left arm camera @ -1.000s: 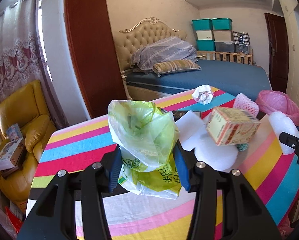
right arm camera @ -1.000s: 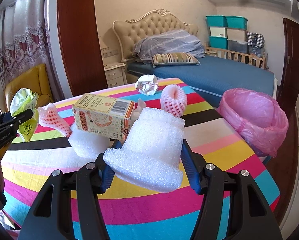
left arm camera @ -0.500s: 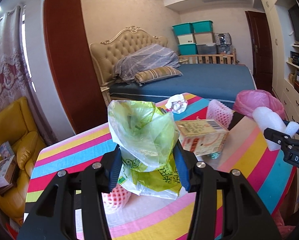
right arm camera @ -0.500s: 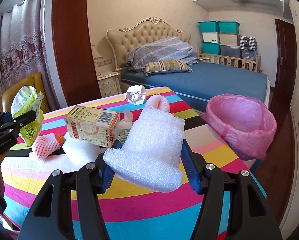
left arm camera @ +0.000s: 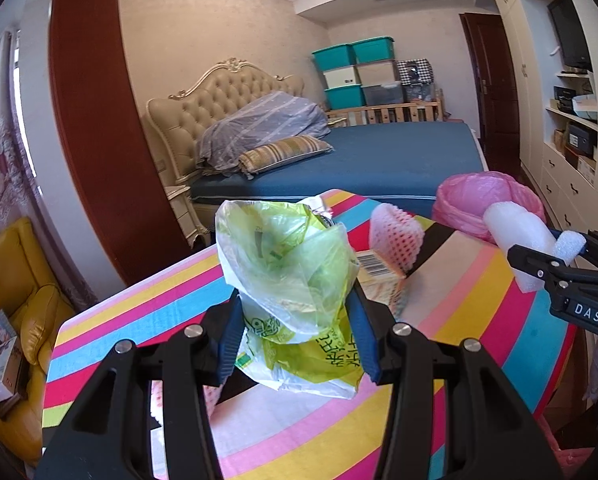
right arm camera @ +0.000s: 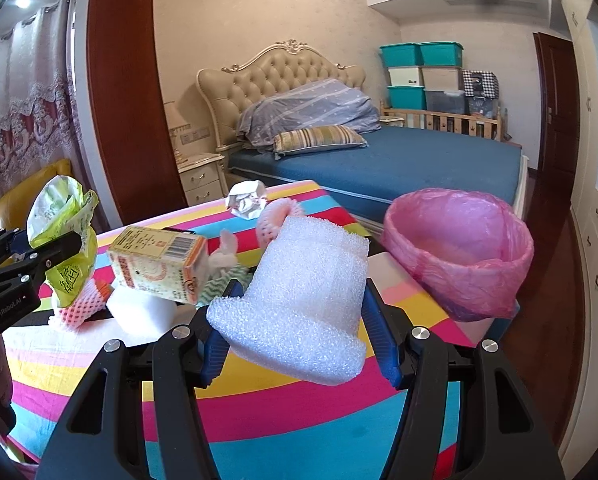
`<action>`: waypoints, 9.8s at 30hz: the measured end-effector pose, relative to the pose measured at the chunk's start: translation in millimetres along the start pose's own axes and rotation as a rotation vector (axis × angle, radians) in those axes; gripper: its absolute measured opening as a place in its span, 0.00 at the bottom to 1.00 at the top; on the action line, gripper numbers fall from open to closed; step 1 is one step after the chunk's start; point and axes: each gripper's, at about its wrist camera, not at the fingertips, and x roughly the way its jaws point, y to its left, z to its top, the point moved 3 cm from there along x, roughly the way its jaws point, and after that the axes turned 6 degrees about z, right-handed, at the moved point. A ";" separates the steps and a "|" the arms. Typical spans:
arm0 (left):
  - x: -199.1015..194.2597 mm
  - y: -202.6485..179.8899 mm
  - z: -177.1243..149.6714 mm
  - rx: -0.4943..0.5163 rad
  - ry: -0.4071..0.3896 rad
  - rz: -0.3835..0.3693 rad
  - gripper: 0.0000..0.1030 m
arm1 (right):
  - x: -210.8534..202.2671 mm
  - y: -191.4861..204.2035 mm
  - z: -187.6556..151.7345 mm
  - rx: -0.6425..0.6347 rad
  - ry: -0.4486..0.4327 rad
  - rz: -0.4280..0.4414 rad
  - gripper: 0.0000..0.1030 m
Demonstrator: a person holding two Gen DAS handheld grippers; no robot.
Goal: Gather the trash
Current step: 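Carry the green bag over the pink bin and open the left tool, then move both tools back over the table, then grasp the pink foam fruit net with the left tool while the right tool holds a foam block, then carry the pink net and white foam block over the pink bin and open both tools, then move both tools back over the table toward the remaining trash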
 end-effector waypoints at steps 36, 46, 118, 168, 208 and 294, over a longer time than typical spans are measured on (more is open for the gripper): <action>143.7 -194.3 103.2 0.001 0.041 -0.566 0.46 | 25.3 -164.9 46.5 0.005 -0.007 -0.271 0.56; 210.6 -254.1 139.5 -0.036 0.137 -0.606 0.48 | 63.1 -212.5 56.0 -0.015 -0.015 -0.277 0.57; 71.2 178.0 -118.6 -0.386 0.346 0.115 0.95 | 154.9 181.6 -42.3 -0.184 0.433 0.233 0.81; 75.8 139.7 -92.2 -0.351 0.252 0.049 0.44 | 64.9 169.3 -35.0 -0.222 0.242 0.397 0.64; 16.4 -3.2 19.1 -0.146 -0.139 -0.220 0.47 | -1.3 -0.2 35.1 -0.110 -0.094 -0.034 0.64; 95.7 28.0 53.8 -0.137 0.055 -0.076 0.95 | 47.4 -3.4 -13.8 -0.187 0.145 0.105 0.83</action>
